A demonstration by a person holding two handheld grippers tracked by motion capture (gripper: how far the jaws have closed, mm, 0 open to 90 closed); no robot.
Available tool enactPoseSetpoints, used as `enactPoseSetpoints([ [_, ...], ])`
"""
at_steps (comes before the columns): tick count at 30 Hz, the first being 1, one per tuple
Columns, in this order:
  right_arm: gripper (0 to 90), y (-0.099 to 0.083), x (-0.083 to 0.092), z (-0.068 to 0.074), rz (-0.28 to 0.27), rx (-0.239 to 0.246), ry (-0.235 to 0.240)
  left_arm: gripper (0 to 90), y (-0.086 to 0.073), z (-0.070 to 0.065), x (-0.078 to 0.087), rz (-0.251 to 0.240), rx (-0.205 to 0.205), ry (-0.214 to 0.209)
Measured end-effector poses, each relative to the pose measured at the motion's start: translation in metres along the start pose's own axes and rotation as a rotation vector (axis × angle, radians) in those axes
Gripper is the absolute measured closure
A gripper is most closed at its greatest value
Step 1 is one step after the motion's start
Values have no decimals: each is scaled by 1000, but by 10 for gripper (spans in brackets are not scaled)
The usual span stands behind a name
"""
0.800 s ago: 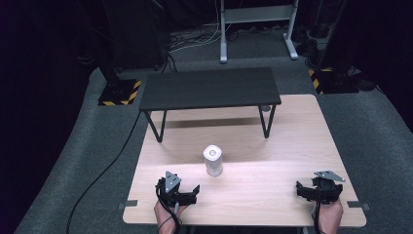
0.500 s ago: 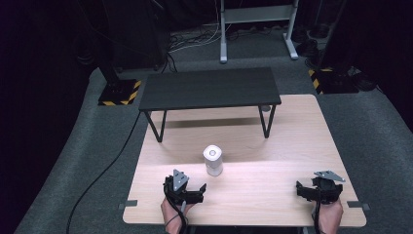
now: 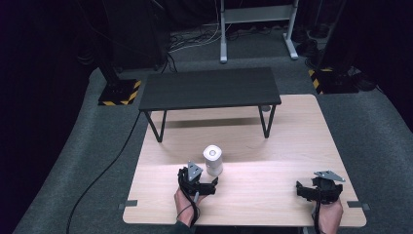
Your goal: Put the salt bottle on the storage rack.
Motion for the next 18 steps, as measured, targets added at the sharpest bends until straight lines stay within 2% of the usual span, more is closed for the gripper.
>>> enactPoseSetpoints([
  [14, 0, 0, 0, 0, 0, 0, 0, 0, 15, -3, -25, -9, -24, 7],
  [18, 0, 0, 0, 0, -1, 6, 0, 0, 20, -6, -30, -30, -29, 20],
])
Point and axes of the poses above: each handheld gripper's, and its own axes: x roughly backward along the jaws, y roughly out of its top, z roughly to its left, the point moved 9 cm from there along -x, roughly forward along the jaws, and after that the axes turned 8 degrees about z, right-handed, at the moved point
